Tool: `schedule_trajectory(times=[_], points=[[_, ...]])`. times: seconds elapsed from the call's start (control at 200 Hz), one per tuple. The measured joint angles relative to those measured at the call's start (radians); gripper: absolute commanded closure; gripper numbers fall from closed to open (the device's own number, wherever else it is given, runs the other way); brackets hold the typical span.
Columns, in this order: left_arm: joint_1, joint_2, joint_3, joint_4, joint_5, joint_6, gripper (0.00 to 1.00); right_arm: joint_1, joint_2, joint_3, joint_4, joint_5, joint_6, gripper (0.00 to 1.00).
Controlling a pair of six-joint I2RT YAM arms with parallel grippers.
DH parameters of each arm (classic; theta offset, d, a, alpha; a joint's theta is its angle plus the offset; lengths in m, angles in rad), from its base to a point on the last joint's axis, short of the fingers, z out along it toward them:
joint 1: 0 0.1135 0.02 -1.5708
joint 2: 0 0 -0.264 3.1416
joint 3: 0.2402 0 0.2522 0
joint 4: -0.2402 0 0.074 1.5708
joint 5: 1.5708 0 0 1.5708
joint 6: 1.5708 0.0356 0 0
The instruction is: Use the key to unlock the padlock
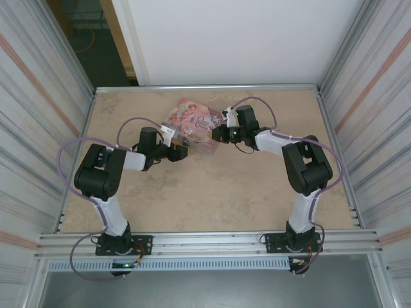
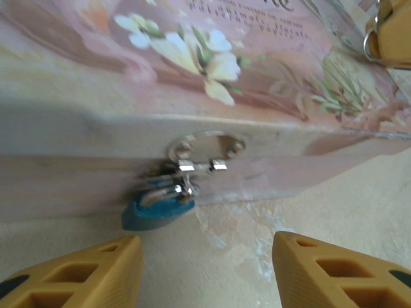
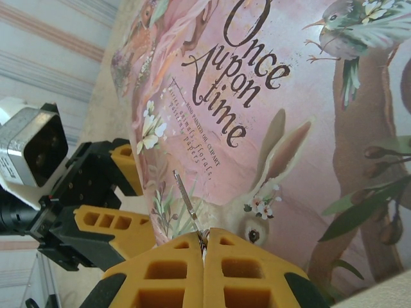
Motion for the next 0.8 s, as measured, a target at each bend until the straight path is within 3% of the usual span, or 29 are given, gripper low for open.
schedule_trajectory(times=[0.802], points=[[-0.011,0.093,0.084,-0.006,0.008,-0.008,0.54,0.000,-0.002,0.000,-0.007,0.000,0.000,1.00]])
